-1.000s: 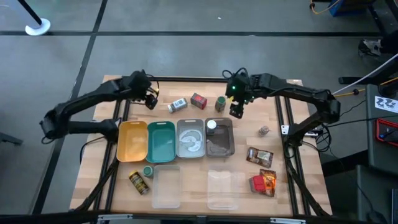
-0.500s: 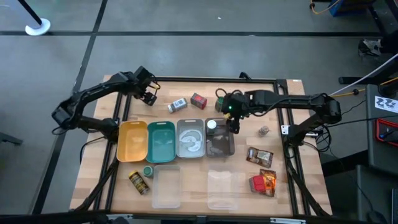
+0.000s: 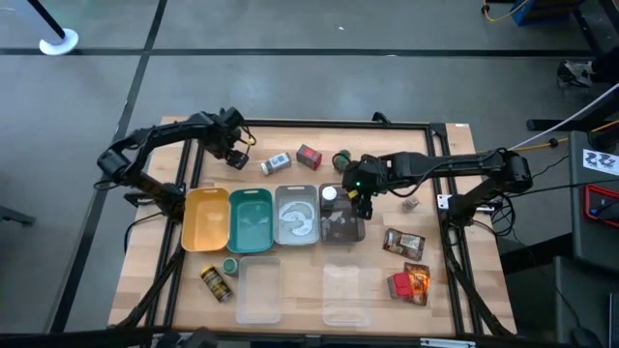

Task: Sort spices by type
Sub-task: Put the left brown seasoning bottle into the gray bin

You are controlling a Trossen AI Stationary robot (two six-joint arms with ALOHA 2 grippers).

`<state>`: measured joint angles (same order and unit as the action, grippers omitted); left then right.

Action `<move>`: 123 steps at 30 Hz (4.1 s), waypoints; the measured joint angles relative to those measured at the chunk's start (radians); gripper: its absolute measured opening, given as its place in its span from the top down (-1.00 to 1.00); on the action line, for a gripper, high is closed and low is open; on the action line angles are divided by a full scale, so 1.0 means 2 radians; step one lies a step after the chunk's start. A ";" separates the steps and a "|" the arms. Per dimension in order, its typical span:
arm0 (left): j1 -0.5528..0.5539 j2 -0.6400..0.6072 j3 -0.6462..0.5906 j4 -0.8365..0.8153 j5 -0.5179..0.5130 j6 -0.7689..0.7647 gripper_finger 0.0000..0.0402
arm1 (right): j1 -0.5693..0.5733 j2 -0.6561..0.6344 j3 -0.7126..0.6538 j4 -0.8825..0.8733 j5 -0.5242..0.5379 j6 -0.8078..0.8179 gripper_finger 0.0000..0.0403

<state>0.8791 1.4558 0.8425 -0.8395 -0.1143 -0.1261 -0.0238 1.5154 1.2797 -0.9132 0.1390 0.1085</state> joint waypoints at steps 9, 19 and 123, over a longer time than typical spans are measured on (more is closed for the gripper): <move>0.000 0.014 0.000 0.011 0.000 0.001 -0.11 | -0.001 0.000 0.000 0.000 0.000 0.000 -0.43; 0.000 0.013 0.000 0.007 0.001 0.002 0.41 | -0.001 0.000 0.000 0.000 0.000 0.000 -0.43; -0.169 0.012 0.156 0.034 0.233 0.069 0.17 | -0.001 -0.209 -0.115 -0.129 0.131 0.112 -0.43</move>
<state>0.5406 1.4788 1.1538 -0.7712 0.3525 0.0116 -0.0265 1.0970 1.0487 -1.1705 0.4007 0.3318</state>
